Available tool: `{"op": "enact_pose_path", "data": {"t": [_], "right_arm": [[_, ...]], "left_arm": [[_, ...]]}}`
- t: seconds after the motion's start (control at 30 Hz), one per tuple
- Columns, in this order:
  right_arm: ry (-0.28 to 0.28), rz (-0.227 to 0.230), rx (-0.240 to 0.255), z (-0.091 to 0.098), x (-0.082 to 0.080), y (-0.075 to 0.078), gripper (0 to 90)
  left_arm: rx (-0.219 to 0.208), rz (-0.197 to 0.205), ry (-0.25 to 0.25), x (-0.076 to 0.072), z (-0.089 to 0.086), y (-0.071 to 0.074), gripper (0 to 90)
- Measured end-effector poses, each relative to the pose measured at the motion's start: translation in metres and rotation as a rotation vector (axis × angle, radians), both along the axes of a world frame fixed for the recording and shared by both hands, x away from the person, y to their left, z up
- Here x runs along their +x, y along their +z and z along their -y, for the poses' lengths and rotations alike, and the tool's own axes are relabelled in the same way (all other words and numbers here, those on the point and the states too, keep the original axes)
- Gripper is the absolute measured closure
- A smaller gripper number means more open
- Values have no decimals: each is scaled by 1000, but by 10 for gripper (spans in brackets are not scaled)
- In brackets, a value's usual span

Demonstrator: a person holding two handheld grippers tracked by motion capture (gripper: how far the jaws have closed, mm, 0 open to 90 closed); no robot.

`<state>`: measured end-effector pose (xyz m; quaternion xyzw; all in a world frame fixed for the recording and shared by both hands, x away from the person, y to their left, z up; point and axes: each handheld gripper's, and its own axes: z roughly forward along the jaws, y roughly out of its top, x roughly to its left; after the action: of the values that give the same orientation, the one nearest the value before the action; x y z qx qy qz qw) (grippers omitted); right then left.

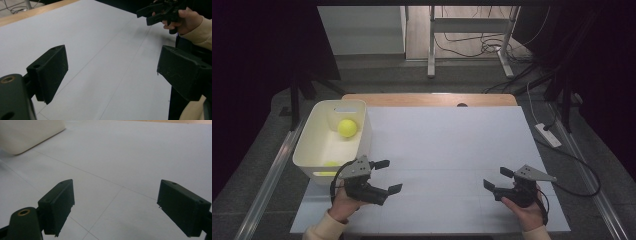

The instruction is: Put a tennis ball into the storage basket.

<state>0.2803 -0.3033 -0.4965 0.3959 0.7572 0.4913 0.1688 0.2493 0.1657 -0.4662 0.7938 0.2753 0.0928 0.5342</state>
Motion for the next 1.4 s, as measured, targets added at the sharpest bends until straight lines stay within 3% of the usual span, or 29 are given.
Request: {"op": "enact_pose_path", "data": {"t": [0.47,0.63,0.77,1.1,1.4], "right_arm": [[2,-4,-4,-1,0,-1,140],[2,-6,-5,-1,0,-1,140],[1,-6,-6,0,1,-2,140],[4,-8,-6,0,1,-3,141],[14,-6,-10,-2,2,-4,140]], "left_arm": [[40,-30,12,7,-4,-26,96],[32,-44,22,9,-9,-32,98],[54,-40,24,7,-9,-33,99],[47,-68,46,-2,-17,-47,99],[36,-76,62,-3,-20,-51,101]]}}
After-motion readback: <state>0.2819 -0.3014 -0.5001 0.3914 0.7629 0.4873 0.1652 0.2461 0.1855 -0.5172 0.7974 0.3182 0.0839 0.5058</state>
